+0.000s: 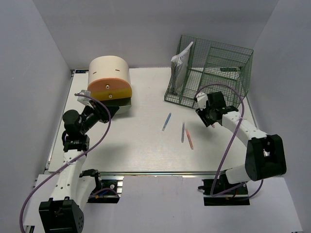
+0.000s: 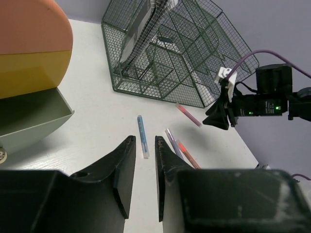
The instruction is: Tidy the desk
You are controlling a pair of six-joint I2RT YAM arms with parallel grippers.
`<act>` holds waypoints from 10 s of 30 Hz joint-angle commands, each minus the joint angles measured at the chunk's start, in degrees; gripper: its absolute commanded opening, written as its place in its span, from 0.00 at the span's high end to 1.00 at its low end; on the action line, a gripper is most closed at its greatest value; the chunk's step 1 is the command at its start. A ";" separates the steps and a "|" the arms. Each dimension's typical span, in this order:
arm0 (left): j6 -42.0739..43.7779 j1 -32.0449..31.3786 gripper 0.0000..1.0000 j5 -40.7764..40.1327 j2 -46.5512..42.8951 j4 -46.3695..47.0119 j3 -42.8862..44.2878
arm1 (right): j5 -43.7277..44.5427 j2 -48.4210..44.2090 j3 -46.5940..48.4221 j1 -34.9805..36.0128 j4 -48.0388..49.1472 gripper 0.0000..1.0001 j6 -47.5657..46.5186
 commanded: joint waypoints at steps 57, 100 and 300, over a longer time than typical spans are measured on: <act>2.19 -0.25 0.66 2.34 -1.48 0.25 0.26 | -9.92 17.61 -2.35 -5.32 -1.93 1.00 -10.58; 9.40 0.27 0.66 -16.03 -10.62 -10.99 1.67 | -1.16 48.62 71.65 40.65 -3.70 1.00 -35.98; 84.58 -23.36 0.53 -37.92 37.03 -30.24 38.22 | -55.15 -21.08 -2.09 -14.02 8.71 0.86 9.30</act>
